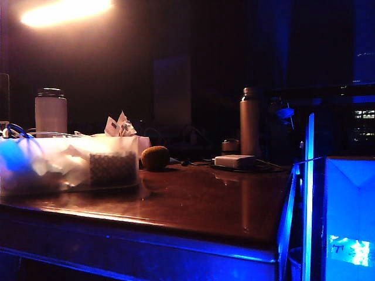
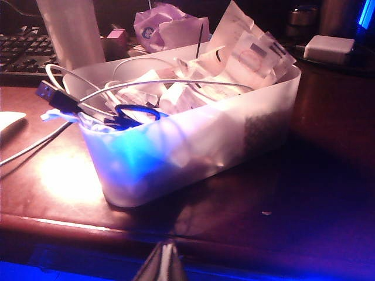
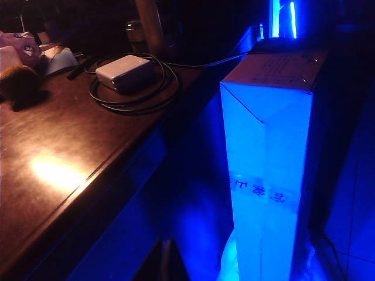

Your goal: Pick up the kiwi and place it into the translucent box.

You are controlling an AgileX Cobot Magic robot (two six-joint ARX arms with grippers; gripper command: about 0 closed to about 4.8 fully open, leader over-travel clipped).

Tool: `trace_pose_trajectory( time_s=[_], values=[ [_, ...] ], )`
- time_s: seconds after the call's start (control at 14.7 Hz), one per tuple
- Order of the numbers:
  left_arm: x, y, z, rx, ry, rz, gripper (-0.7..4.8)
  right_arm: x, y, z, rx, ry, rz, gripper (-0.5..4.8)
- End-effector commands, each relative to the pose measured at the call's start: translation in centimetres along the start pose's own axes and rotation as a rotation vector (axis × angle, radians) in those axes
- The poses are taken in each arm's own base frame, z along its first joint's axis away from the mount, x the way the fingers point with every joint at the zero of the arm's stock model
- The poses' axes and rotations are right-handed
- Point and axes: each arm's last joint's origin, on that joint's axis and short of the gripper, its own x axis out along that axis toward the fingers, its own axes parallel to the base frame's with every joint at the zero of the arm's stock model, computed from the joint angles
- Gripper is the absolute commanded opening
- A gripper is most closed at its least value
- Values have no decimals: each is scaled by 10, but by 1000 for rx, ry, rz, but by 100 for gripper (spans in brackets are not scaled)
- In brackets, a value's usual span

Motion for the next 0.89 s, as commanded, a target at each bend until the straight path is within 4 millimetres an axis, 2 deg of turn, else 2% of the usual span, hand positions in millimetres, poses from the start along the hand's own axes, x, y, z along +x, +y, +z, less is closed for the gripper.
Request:
trace_pose_trajectory(
  time_s=[0.07,0.27,0.41,0.55,0.75,0.89],
  values=[
    [0,0,-2,0,16,9,-5,0,0,-1,-2,-3,0,-1],
    [0,1,-2,-19,11,18,-5,0,0,0,20,-9,0,-1],
    [-1,1,9,-122,-71,18,-5,0,1,8,76,-83,16,-1],
    [-12,6,38,-198,-193,88,-5,-3,4,21,81,-173,31,-1],
    [-31,14,89,-185,-296,241,-5,-18,10,59,127,-286,2,-1],
    [-21,15,127,-88,-240,257,-5,-24,15,90,127,-323,-22,-1]
  ],
)
